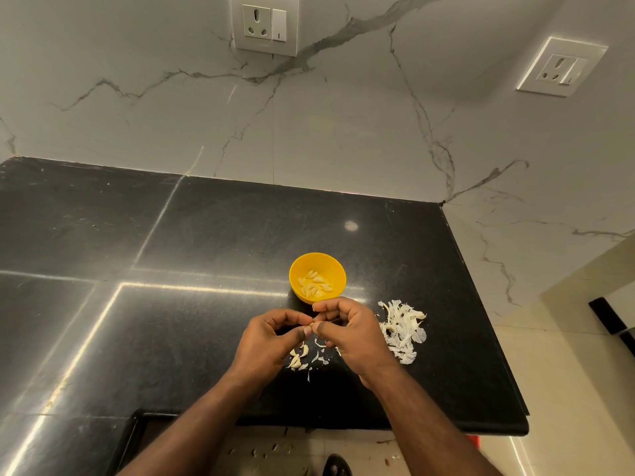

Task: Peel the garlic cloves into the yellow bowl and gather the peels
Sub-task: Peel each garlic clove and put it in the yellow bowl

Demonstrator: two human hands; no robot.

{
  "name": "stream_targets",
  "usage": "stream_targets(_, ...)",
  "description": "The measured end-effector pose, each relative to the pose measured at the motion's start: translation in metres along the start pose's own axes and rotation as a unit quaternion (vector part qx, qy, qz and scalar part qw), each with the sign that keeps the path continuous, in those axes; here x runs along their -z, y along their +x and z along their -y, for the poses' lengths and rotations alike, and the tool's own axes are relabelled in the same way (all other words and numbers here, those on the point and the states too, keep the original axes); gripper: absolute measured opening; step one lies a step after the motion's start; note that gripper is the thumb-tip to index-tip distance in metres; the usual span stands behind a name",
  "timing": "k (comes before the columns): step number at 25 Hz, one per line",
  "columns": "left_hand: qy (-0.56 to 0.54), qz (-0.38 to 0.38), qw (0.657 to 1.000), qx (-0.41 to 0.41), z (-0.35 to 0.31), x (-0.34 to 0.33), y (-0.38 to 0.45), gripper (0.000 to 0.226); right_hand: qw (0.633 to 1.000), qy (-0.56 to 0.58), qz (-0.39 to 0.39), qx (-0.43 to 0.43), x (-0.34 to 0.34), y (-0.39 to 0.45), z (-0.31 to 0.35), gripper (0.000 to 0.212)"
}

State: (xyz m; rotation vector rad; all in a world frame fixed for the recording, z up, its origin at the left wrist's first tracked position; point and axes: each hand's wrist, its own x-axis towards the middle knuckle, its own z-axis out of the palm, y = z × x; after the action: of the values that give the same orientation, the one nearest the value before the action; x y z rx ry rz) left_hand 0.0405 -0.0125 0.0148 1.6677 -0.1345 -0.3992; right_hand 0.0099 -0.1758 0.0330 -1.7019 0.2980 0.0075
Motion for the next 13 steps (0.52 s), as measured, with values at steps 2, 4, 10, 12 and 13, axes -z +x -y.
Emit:
stream_targets(2,0.0,0.002,1.0,-0.002,0.0003,-0.0002,-0.0002,0.009,1.0,-0.009,-0.001,0.006,0.001,0.0004,-0.0018,0.025)
stream_targets(4,-0.007,0.004,1.0,-0.002,0.0003,-0.0006,-0.0005,0.009,1.0,-0.021,0.002,0.016,0.0009,0.0004,-0.0022,0.025)
stream_targets(10,-0.061,0.0,0.998,0.01,0.0029,-0.0002,-0.001,0.009,0.999,-0.045,-0.003,0.029,-0.0009,0.0002,-0.007,0.027)
stream_targets(12,-0.079,-0.004,0.997,0.015,0.0042,-0.0002,-0.0014,0.01,0.998,-0.054,-0.005,0.024,-0.0003,0.0002,-0.0089,0.027)
stream_targets(13,-0.089,-0.009,0.996,0.017,0.0051,-0.0003,-0.0014,0.01,0.998,-0.06,-0.008,0.022,0.0004,0.0002,-0.0095,0.026)
